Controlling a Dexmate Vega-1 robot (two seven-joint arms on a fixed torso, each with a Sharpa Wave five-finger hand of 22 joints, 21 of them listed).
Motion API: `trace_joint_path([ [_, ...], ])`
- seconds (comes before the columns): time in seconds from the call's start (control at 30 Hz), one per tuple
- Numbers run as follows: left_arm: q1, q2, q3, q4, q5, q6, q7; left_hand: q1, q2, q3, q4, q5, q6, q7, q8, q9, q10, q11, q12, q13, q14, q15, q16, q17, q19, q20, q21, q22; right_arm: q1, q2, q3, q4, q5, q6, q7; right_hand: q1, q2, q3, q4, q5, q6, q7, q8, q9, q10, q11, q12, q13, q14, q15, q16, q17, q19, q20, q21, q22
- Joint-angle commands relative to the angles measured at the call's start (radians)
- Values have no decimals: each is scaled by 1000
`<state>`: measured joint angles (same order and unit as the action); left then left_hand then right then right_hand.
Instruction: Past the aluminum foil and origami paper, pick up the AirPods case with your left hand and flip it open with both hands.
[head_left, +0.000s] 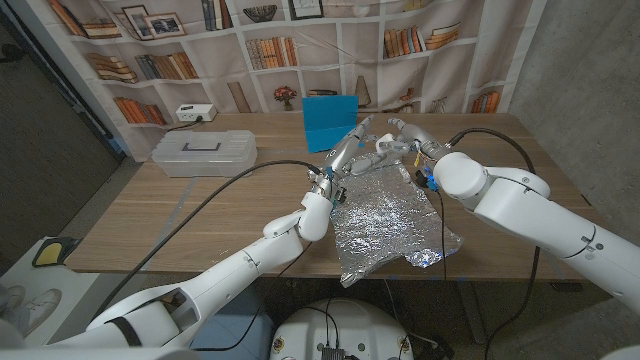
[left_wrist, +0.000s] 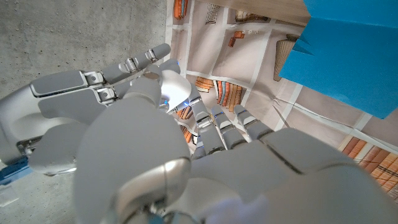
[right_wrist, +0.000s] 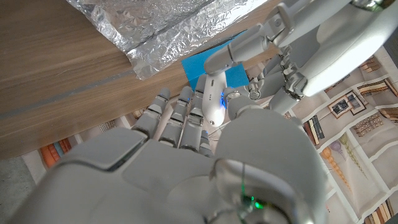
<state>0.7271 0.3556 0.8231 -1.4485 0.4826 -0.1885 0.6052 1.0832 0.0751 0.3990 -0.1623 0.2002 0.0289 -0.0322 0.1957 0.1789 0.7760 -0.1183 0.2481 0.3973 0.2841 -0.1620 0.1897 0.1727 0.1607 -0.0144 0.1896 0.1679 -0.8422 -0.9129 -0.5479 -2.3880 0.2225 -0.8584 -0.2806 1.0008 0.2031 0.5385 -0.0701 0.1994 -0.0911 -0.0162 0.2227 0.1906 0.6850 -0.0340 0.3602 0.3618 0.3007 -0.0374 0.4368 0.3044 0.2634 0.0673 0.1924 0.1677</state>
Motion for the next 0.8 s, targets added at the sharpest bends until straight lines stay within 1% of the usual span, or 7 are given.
trace_joint_path([
  [0.03,1,-6,3,5,6,9,18,-25,-7,-22,11,1,-3,-24,-3,5,77,-89,-8,6,-4,1,-2,1,6,-11,0,2,3,1,0,19,3,30,16,17,0,3,-6,-3,3,4,0,2,131,-118,4,3,13,-101,14,5,0,-4,1,2],
  [0.1,4,-9,2,7,6,11,27,-40,-16,-33,15,-3,-4,-33,-3,5,75,-89,-10,4,-3,-1,-1,1,5,-12,-1,2,2,2,2,24,7,37,20,18,-1,3,-6,-4,3,5,-1,1,134,-122,5,4,14,-102,17,6,-1,-6,1,2],
  [0.3,7,-10,1,6,6,16,38,-43,-18,-37,14,-4,4,-41,-1,5,80,-85,-9,4,1,0,1,1,5,-13,-1,2,-2,-1,9,31,11,55,24,22,1,3,-7,-4,-3,13,-6,1,139,-125,6,7,9,-100,20,9,-6,-7,-1,2],
  [0.47,8,-13,1,8,10,23,50,-80,-38,-60,22,-13,-8,-57,-6,4,37,-73,-28,-1,-21,15,-6,2,-2,-10,-2,3,-4,3,17,35,19,60,26,24,0,2,-7,-4,-2,13,-8,1,140,-126,6,10,6,-98,22,11,-11,-7,-3,1],
  [0.53,8,-12,2,6,12,27,49,-94,-45,-67,26,-16,-5,-63,-5,4,33,-76,-31,-4,-20,16,-4,2,-2,-11,-1,3,-6,3,20,35,23,65,27,24,0,2,-7,-4,-2,13,-8,1,139,-127,6,10,5,-99,23,11,-12,-7,-3,1],
  [0.67,17,-18,-2,-3,13,53,61,-112,-50,-76,29,-18,-9,-71,-6,4,-5,-70,-46,-10,-42,25,-8,3,-6,-4,-2,3,-10,3,25,35,27,66,25,25,1,1,-5,-5,-2,13,-9,1,138,-128,6,12,4,-99,25,13,-14,-6,-3,1],
  [0.8,23,-19,-6,-5,4,56,70,-160,-65,-97,45,-23,-7,-74,-5,4,-24,-64,-50,-13,-36,46,-1,5,0,13,1,4,-16,5,29,31,30,63,18,26,0,2,-6,-4,-1,13,-10,1,141,-126,7,14,2,-99,26,13,-14,-5,-3,1],
])
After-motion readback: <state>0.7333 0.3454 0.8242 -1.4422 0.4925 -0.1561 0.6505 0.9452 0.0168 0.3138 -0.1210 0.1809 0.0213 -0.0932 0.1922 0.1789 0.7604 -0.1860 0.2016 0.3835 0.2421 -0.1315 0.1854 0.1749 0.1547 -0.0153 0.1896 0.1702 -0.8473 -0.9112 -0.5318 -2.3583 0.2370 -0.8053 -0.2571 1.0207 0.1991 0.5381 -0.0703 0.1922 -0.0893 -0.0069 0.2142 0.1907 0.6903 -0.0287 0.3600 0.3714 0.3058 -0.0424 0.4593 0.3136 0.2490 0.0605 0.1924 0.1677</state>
